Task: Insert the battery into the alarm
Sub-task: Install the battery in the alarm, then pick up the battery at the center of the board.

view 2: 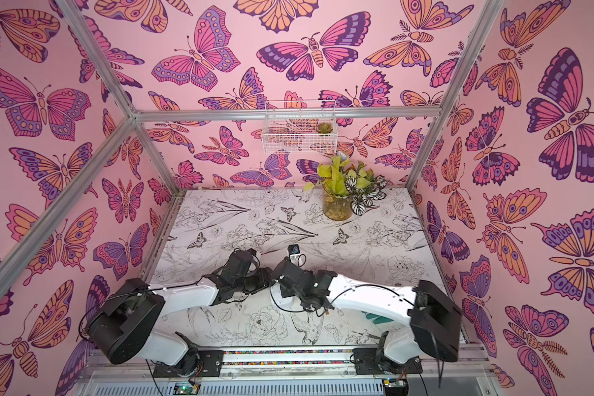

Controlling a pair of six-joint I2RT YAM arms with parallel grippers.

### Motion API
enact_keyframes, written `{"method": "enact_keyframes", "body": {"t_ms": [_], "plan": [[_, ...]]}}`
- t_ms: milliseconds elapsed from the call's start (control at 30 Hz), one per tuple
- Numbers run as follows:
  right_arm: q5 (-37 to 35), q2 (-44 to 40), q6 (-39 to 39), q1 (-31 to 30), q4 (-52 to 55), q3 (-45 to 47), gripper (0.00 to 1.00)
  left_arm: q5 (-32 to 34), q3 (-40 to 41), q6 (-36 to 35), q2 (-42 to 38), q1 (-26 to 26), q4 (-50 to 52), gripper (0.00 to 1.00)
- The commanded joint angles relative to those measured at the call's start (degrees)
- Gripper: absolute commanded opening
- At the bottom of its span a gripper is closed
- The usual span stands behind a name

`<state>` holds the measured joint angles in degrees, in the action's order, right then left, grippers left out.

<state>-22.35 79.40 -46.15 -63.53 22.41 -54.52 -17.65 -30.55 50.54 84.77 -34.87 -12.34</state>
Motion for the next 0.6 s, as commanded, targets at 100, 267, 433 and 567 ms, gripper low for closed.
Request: {"method": "enact_keyframes", "body": {"t_ms": [100, 267, 433, 567], "plan": [[-5.29, -11.40, -3.07, 0.20, 12.38, 10.03, 0.37, 0.07, 0.40, -1.41, -0.04, 0.09, 6.69, 0.66], [-3.90, -16.75, -5.75, 1.22, 13.76, 17.99, 0.47, -0.06, 0.22, -1.41, -0.30, 0.01, 6.78, 0.66], [0.41, -14.68, -4.81, 2.06, 9.92, 21.36, 0.48, -0.19, 0.22, -1.34, -0.50, -0.11, 6.80, 0.67], [2.26, -10.67, -4.39, 2.09, 7.01, 21.97, 0.46, -0.28, 0.40, -1.33, -0.65, -0.24, 6.89, 0.67]]}}
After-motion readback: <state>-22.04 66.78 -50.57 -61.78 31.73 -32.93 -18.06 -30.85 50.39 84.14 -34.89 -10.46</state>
